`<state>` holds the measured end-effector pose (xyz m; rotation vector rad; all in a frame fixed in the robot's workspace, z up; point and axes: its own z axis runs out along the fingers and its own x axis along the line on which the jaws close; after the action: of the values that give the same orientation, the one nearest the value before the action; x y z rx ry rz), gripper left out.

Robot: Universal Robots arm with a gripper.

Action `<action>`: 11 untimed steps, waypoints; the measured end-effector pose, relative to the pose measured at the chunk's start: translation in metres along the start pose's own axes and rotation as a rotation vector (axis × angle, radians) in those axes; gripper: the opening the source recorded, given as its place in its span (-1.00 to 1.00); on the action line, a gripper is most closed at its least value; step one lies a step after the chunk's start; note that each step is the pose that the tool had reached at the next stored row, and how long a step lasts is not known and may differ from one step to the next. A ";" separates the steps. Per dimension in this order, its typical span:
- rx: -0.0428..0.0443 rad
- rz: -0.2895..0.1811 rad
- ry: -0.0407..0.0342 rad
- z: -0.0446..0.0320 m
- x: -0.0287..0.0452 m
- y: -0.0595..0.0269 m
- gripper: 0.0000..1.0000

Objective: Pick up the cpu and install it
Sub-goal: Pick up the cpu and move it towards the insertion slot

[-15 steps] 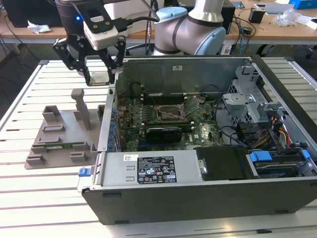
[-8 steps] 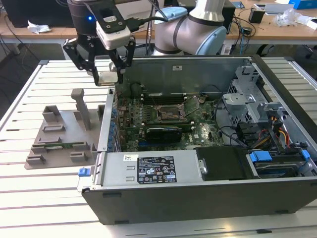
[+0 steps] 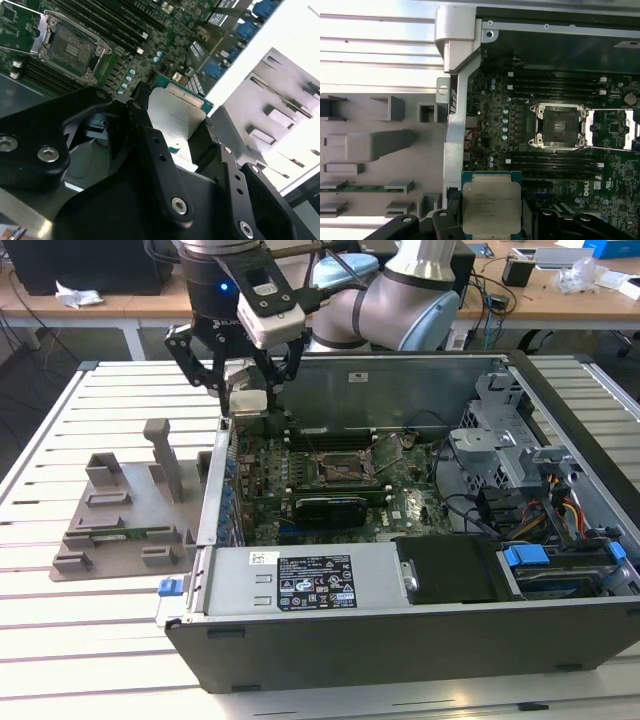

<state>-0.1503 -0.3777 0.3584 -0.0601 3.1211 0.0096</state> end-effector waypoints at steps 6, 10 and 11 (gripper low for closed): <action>-0.0003 0.000 0.0077 0.0131 -0.0313 0.0040 0.09; -0.0005 0.000 0.0113 0.0224 -0.0502 0.0054 0.09; -0.0005 0.000 0.0119 0.0245 -0.0547 0.0055 0.09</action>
<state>-0.0953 -0.3699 0.3350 -0.0606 3.1330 0.0101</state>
